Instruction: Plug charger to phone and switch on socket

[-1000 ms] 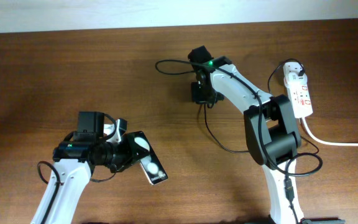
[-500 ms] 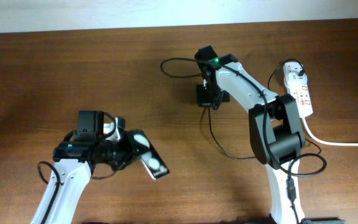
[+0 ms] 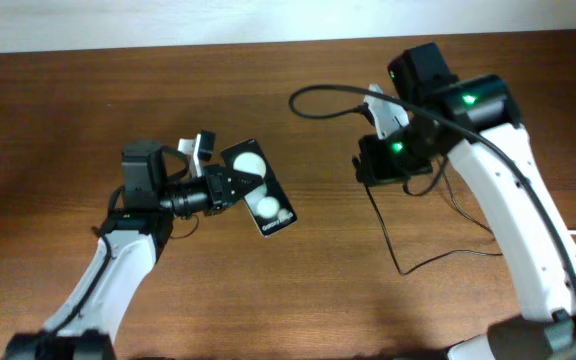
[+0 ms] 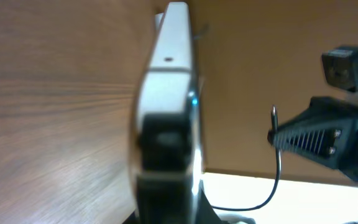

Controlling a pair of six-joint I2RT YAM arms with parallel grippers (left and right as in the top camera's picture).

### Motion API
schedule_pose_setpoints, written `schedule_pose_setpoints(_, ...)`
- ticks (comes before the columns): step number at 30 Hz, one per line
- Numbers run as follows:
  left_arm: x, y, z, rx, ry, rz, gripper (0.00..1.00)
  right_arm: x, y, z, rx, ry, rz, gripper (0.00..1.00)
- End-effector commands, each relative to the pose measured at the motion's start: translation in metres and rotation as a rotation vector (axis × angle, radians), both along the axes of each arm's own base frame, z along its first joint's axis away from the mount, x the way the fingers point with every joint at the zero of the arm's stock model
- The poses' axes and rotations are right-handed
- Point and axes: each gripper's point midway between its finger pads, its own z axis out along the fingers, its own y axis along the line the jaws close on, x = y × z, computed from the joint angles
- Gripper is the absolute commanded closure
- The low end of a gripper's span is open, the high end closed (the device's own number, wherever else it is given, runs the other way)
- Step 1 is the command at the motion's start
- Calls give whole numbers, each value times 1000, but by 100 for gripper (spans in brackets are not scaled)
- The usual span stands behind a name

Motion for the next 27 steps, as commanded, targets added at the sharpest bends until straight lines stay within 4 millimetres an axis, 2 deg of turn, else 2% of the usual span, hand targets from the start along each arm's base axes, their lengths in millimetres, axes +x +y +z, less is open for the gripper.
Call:
schedule_pose_setpoints(1, -10, -13, 17, -97, -6, -116, 100, -38, 7, 28, 99, -30, 74, 96)
schedule_pose_setpoints(4, -7, -20, 32, -133, -13, -118, 100, -65, 11, 34, 116, -54, 107, 96)
schedule_pose_setpoints(6, -3, -24, 49, -168, -56, -124, 100, -82, 24, 28, 129, -74, 152, 96)
schedule_pose_setpoints(9, -3, -26, 69, -205, -113, -145, 100, -92, 28, -6, 33, -45, 30, 96)
schedule_pose_setpoints(10, -3, -26, 71, -206, -119, -145, 100, -99, 39, -20, 31, -38, 47, 96)
schedule_pose_setpoints(11, -3, -26, 70, -209, -106, -142, 100, -101, 45, -24, 34, -46, 72, 96)
schedule_pose_setpoints(14, -3, -26, 70, -214, -87, -139, 100, -101, 60, -34, -16, -126, 113, 96)
schedule_pose_setpoints(17, -3, -26, 71, -214, -87, -139, 100, -95, 67, -32, -48, -205, 109, 96)
schedule_pose_setpoints(27, -3, -26, 70, -214, -87, -139, 100, -91, 82, -26, 21, -214, 104, 96)
